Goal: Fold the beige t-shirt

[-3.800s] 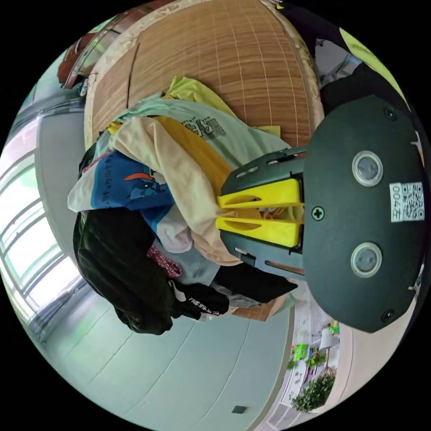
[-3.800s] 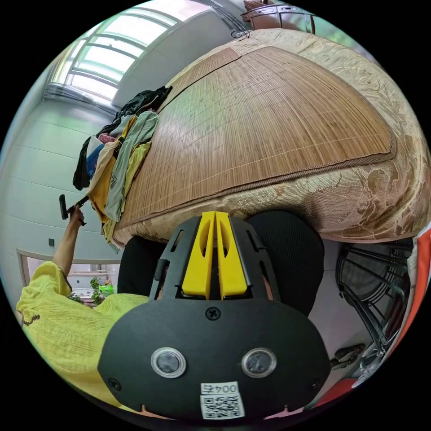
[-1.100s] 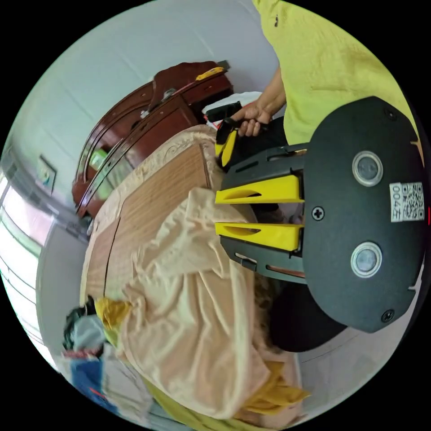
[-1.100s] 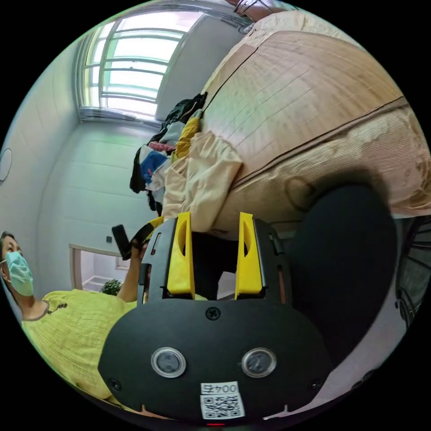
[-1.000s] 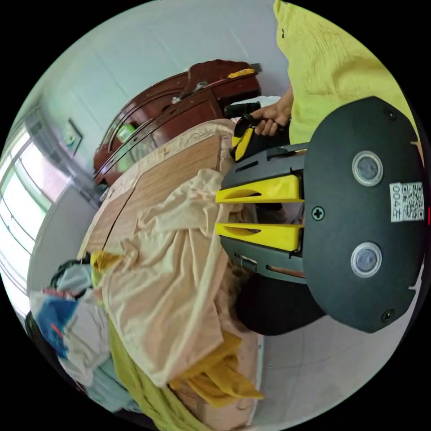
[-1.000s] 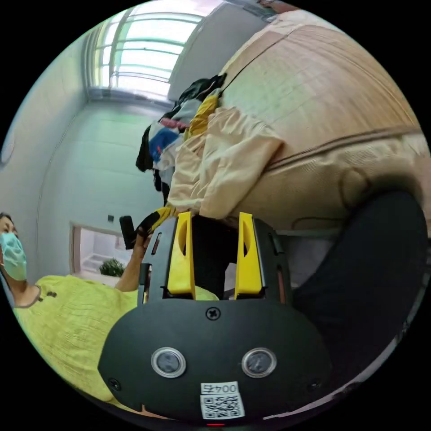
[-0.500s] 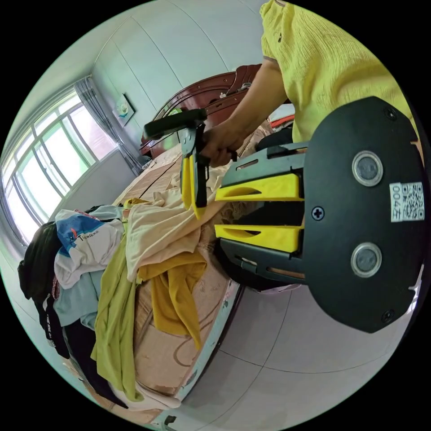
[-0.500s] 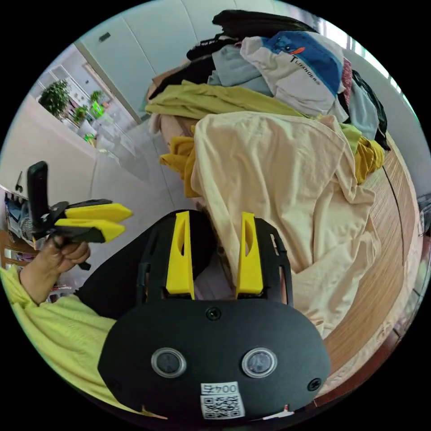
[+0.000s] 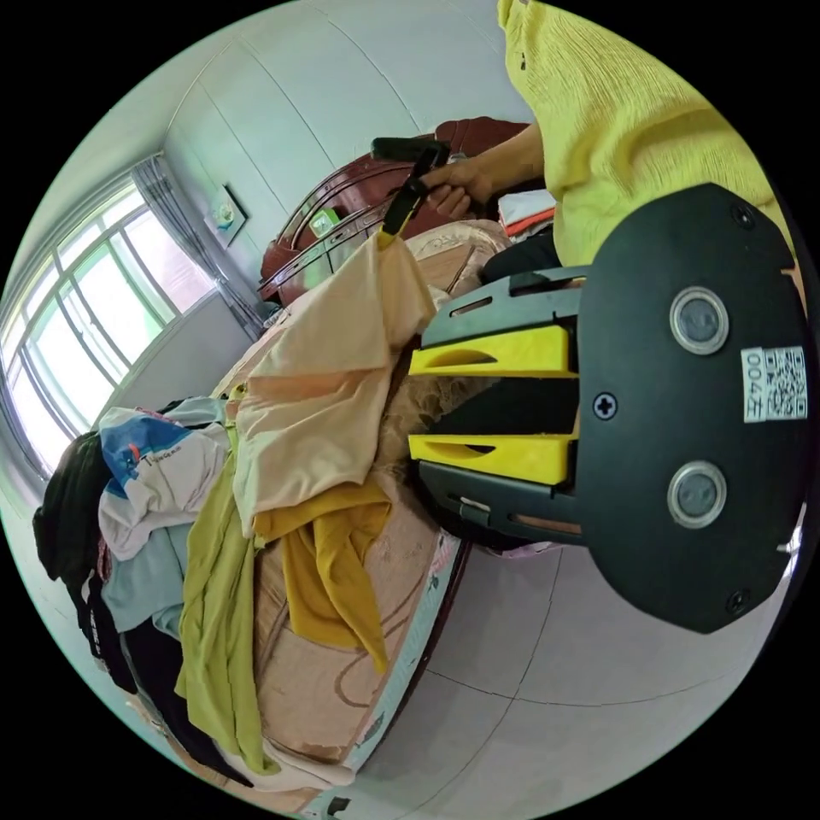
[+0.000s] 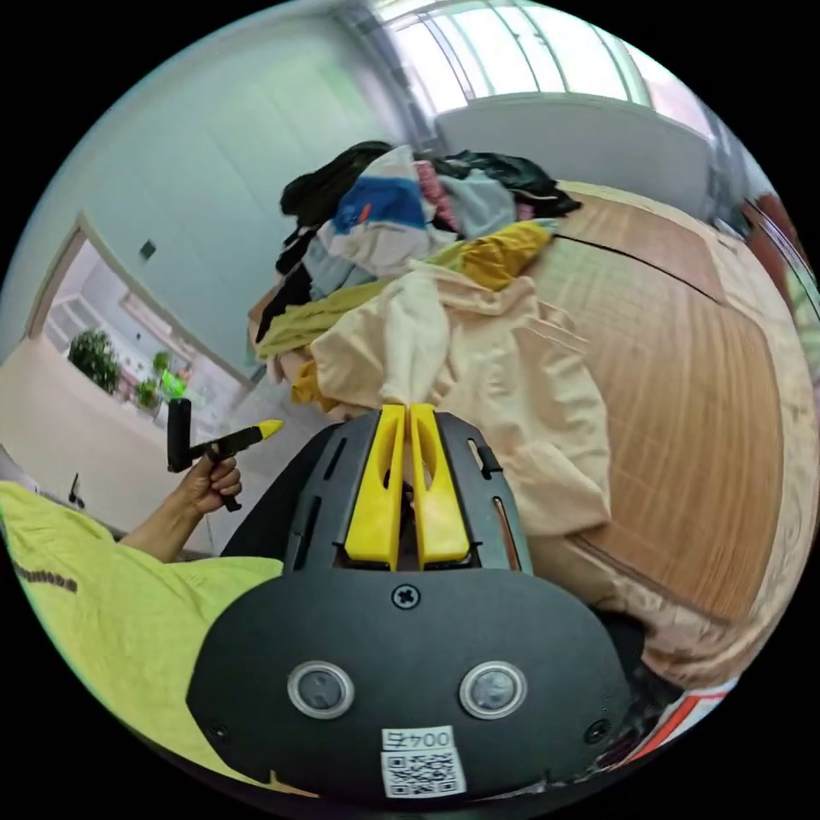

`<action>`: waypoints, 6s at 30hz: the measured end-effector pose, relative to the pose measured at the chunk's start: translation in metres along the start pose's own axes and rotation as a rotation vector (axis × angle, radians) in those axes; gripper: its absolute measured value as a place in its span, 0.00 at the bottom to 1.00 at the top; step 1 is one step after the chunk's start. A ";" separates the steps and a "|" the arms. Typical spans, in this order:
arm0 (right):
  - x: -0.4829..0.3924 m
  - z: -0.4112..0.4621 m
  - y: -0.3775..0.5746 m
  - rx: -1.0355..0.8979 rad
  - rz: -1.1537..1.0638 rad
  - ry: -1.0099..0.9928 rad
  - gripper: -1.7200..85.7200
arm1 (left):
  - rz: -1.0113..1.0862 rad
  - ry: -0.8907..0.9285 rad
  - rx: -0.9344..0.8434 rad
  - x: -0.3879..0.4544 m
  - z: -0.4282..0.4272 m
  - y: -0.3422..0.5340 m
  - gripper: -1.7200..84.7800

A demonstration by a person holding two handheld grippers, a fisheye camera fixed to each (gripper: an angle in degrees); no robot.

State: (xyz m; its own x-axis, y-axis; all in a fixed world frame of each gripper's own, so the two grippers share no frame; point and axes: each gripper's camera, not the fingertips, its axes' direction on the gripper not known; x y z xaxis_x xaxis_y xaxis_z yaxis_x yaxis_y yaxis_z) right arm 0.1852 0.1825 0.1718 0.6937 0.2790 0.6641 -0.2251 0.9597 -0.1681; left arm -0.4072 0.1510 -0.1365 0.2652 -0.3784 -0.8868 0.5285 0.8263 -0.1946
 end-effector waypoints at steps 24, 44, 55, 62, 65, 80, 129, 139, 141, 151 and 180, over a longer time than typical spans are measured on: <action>0.239 -0.102 0.151 0.441 0.830 -0.467 0.09 | 0.228 -0.330 -0.064 0.042 0.126 -0.095 0.17; 0.216 -0.107 0.135 0.319 0.754 -0.501 0.12 | 0.339 -0.390 -0.072 0.072 0.236 -0.067 0.16; 0.214 -0.144 0.125 0.374 0.762 -0.224 0.13 | 0.347 -0.377 -0.054 0.077 0.245 -0.038 0.14; 0.215 -0.105 0.106 0.300 0.778 -0.420 0.13 | 0.266 -0.347 -0.007 0.071 0.254 -0.054 0.14; 0.215 -0.102 0.103 0.286 0.776 -0.417 0.13 | 0.326 -0.394 0.021 0.090 0.263 -0.070 0.13; 0.222 -0.081 0.089 0.247 0.835 -0.496 0.16 | 0.317 -0.399 0.009 0.134 0.328 -0.111 0.05; -0.063 -0.507 -0.050 0.794 0.104 -0.164 0.01 | 0.562 0.160 0.617 0.587 -0.058 -0.343 0.04; -0.120 -0.567 -0.014 0.788 0.002 -0.175 0.01 | 0.540 0.370 0.619 0.619 -0.105 -0.308 0.04; -0.125 -0.575 -0.003 0.797 -0.009 -0.213 0.01 | 0.556 0.428 0.618 0.624 -0.122 -0.292 0.04; -0.140 -0.601 -0.014 0.784 -0.062 -0.329 0.01 | 0.565 0.478 0.646 0.622 -0.130 -0.291 0.04; 0.054 -0.545 -0.219 0.466 0.151 -0.133 0.01 | 0.783 0.297 0.481 0.516 0.213 -0.359 0.03</action>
State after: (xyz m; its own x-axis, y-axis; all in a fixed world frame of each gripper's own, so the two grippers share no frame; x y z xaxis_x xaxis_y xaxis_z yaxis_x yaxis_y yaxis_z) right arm 0.6445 0.0049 -0.1526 0.5437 0.3774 0.7496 -0.6185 0.7839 0.0539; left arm -0.2882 -0.4296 -0.4351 0.5030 0.3829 -0.7749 0.5798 0.5154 0.6310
